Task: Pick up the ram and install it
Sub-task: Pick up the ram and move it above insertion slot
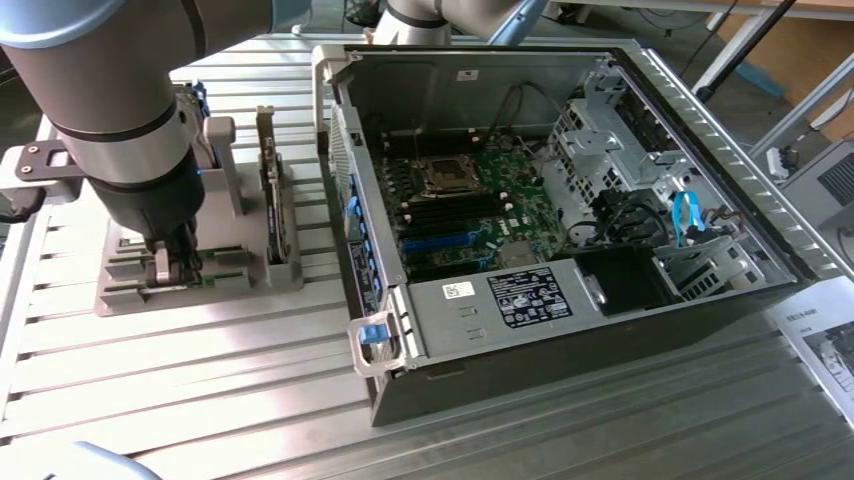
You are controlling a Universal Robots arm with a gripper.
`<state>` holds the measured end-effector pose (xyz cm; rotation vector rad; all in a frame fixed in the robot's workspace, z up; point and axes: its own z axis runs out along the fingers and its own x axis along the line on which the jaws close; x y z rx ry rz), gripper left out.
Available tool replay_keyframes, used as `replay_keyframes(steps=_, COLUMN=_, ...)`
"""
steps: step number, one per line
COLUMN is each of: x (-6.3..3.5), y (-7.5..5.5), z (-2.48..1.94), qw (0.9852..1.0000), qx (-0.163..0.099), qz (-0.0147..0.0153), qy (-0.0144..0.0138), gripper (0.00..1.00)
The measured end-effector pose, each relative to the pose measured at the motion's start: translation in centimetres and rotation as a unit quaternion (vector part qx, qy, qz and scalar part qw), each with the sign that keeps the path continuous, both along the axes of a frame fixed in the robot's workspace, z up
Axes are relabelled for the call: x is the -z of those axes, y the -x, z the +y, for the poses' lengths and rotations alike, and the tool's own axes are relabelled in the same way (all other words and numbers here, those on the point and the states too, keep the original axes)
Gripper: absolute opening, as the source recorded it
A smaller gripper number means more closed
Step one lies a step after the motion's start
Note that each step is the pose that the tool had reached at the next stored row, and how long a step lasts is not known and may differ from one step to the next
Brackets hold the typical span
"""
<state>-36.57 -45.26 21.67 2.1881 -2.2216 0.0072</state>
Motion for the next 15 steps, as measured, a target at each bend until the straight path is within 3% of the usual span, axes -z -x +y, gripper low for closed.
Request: replay_keyframes(steps=15, x=0.62, y=0.0, z=0.0, qw=1.0, qx=0.0, qz=0.0, qy=0.0, gripper=0.24)
